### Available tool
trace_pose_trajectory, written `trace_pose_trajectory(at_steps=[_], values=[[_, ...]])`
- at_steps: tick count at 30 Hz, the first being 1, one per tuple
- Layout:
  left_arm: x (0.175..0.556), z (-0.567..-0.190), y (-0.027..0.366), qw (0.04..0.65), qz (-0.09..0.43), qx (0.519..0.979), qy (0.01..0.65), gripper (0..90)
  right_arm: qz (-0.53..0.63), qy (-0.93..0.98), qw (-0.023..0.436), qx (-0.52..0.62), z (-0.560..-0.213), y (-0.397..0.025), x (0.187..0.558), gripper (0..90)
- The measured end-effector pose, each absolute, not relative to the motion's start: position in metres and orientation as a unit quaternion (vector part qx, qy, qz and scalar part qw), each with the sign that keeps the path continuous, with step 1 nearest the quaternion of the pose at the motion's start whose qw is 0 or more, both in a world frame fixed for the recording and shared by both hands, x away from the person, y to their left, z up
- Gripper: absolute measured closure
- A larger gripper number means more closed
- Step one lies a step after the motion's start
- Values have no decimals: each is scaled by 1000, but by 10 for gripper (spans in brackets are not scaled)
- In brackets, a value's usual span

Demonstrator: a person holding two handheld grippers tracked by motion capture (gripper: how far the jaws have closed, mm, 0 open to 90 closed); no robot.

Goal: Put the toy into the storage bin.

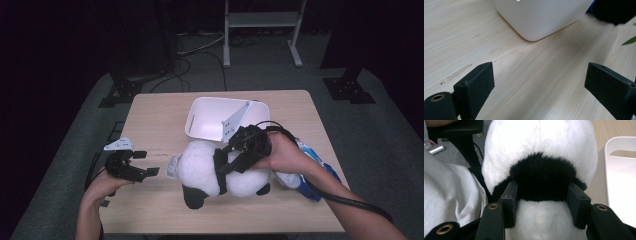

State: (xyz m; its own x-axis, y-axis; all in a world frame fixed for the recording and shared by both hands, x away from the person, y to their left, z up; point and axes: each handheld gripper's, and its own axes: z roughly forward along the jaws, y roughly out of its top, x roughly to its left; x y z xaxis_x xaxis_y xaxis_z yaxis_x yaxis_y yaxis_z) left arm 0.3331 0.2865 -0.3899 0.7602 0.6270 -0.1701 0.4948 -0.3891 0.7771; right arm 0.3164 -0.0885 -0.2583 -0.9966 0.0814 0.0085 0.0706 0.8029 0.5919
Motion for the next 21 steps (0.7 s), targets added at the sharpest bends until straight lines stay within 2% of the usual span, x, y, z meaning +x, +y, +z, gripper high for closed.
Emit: trace_pose_trajectory(at_steps=[21], values=[[336,-393,286,441,68,829,337,77,321,944,48,56,-199,-103,341,503]])
